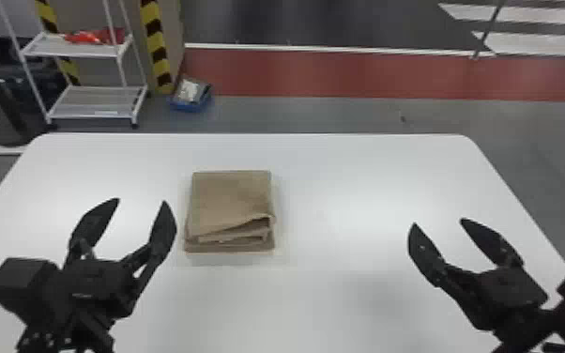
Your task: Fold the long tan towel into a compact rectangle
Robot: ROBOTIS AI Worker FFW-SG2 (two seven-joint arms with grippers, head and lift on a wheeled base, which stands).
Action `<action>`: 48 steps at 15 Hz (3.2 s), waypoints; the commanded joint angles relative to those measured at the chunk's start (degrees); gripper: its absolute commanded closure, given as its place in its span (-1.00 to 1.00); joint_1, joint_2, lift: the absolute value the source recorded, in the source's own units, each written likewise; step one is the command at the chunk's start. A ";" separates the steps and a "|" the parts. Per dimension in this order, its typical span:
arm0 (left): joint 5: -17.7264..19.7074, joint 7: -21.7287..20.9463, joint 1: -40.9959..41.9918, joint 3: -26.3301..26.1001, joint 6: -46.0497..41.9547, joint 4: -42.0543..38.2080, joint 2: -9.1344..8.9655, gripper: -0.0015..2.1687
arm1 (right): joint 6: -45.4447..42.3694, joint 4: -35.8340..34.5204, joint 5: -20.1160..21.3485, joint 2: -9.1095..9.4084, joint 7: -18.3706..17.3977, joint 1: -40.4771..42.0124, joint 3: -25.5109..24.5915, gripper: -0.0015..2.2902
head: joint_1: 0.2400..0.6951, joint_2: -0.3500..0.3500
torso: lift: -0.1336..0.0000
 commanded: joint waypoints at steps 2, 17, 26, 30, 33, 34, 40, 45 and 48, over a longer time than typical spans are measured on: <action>-1.08 0.17 4.70 0.68 -6.69 -0.07 0.21 -0.98 | -2.88 -0.76 -2.04 0.53 -0.80 2.30 -0.23 -0.93 | 1.00 -0.18 | -0.84; -1.88 0.17 9.45 3.75 -8.10 -3.59 0.73 -0.94 | -9.21 -1.11 -0.45 0.80 -2.12 6.08 2.05 -0.92 | 1.00 -0.07 | -0.84; -1.88 0.08 9.89 3.84 -8.10 -3.85 0.73 -0.94 | -12.20 0.30 -0.19 0.45 -1.77 6.08 2.67 -0.91 | 1.00 -0.04 | -0.84; -1.88 0.08 10.68 4.28 -8.10 -4.82 0.82 -0.94 | -13.43 0.47 -0.63 0.45 -2.12 6.61 3.02 -0.89 | 1.00 -0.05 | -0.84; -1.88 0.08 11.38 4.55 -8.27 -5.34 0.82 -0.94 | -14.31 0.47 -0.80 0.53 -2.65 7.31 3.20 -0.89 | 1.00 -0.04 | -0.84; -1.88 -0.10 11.56 4.63 -8.27 -5.43 0.91 -0.94 | -14.66 0.39 -0.89 0.53 -2.74 7.67 3.28 -0.89 | 1.00 -0.04 | -0.84; -1.96 -0.45 12.26 4.63 -8.27 -6.22 1.09 -0.94 | -14.66 -0.14 -0.98 0.53 -2.91 8.90 3.20 -0.89 | 1.00 -0.05 | -0.84; -1.96 -0.45 12.43 4.63 -8.27 -6.57 1.17 -0.94 | -14.31 -0.49 -0.98 0.53 -2.82 9.16 3.11 -0.89 | 1.00 -0.06 | -0.84; -1.96 -0.54 12.52 4.55 -8.27 -6.93 1.17 -0.94 | -14.13 -0.49 -1.16 0.53 -2.91 9.16 3.02 -0.89 | 1.00 -0.06 | -0.84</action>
